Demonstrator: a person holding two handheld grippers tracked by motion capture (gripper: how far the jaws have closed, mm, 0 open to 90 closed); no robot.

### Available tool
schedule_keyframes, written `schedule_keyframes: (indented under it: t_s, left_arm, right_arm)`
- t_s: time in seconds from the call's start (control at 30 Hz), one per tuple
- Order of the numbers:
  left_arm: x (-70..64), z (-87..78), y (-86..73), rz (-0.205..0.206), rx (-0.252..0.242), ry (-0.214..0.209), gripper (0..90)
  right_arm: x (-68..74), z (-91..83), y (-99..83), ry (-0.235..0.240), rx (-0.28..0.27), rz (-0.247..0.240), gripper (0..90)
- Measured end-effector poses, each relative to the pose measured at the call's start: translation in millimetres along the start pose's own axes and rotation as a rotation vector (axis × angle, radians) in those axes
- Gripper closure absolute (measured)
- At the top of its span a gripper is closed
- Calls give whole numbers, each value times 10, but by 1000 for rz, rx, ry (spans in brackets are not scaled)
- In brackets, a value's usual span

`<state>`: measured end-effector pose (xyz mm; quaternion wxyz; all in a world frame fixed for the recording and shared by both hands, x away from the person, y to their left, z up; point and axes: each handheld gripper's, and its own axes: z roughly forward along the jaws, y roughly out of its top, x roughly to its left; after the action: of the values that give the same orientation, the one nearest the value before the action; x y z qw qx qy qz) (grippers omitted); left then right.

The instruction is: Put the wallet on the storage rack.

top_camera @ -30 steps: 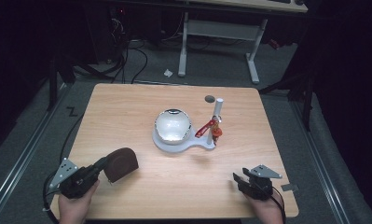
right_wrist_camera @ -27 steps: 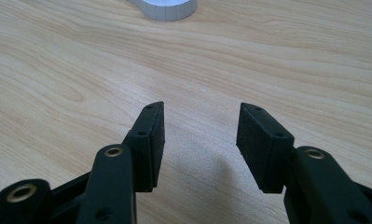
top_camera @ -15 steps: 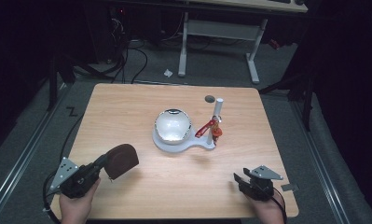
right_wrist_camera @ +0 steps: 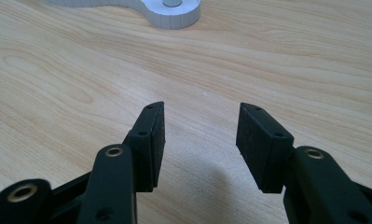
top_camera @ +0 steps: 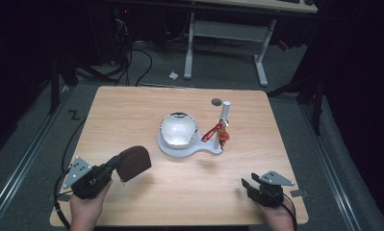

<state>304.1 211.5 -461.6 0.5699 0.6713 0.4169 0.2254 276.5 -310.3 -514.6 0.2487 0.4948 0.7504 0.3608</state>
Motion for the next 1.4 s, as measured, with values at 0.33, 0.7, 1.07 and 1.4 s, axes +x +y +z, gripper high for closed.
schedule_keyframes:
  t_s: [0.33, 0.7, 1.07, 1.4]
  left_arm:
    - [-120, 222, 180, 10, -4, -31, 872]
    - [-186, 491, 405, 20, -12, -40, 872]
    - [-225, 806, 554, 28, 8, -47, 872]
    - [-237, 1032, 618, 23, 32, -44, 872]
  right_arm:
    - [-52, -33, -8, 0, -10, 19, 523]
    - [-78, -41, -14, 5, -14, 28, 523]
    - [-91, -36, -19, 10, -11, 35, 525]
    - [-111, -39, -23, 14, -10, 32, 526]
